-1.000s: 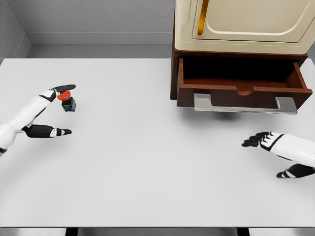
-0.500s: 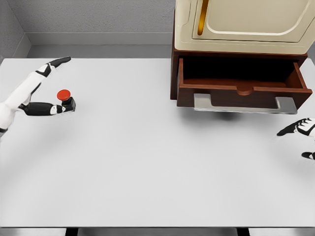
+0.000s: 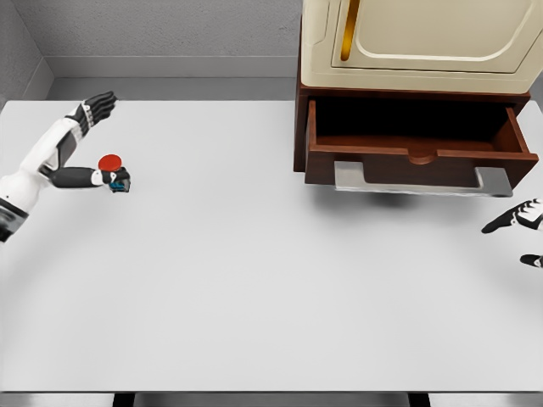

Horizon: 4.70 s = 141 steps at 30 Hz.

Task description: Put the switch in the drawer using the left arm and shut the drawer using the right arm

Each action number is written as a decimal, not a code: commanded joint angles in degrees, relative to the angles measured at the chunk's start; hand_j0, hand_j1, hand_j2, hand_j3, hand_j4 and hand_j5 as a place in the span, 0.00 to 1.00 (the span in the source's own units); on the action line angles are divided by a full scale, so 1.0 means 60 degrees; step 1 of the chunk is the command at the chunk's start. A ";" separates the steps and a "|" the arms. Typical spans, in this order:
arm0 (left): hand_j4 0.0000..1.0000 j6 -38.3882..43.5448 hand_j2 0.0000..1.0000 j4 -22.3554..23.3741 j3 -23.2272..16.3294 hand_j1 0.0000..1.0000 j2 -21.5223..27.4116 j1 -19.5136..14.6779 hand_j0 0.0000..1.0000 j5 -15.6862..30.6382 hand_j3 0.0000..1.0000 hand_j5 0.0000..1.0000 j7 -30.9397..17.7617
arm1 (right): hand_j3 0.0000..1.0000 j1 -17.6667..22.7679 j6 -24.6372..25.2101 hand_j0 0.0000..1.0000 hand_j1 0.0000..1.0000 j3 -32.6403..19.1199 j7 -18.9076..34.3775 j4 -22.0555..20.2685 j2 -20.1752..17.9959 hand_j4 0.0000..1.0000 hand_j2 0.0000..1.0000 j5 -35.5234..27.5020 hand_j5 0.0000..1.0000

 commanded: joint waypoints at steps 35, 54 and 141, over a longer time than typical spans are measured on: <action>0.72 0.0838 0.72 0.3233 -0.0028 0.72 -0.0921 -0.0777 0.72 -0.0207 0.72 0.72 -0.0499 | 0.71 -0.0029 0.0028 0.71 0.71 0.0122 -0.0004 -0.0005 -0.0360 0.71 0.71 -0.0072 0.71; 0.35 -0.0011 0.35 0.2837 -0.0028 0.35 -0.0906 -0.0806 0.35 -0.0237 0.35 0.35 -0.0499 | 0.71 -0.0849 0.0028 0.71 0.71 0.1132 -0.0004 -0.0005 -0.0638 0.71 0.71 -0.0057 0.71; 0.35 -0.0466 0.35 -0.1616 -0.2210 0.35 -0.5301 -0.3208 0.35 -0.8572 0.35 0.35 -0.0499 | 0.75 -0.0220 0.0028 0.75 0.75 0.1206 -0.0004 -0.0005 -0.1166 0.75 0.75 -0.0057 0.75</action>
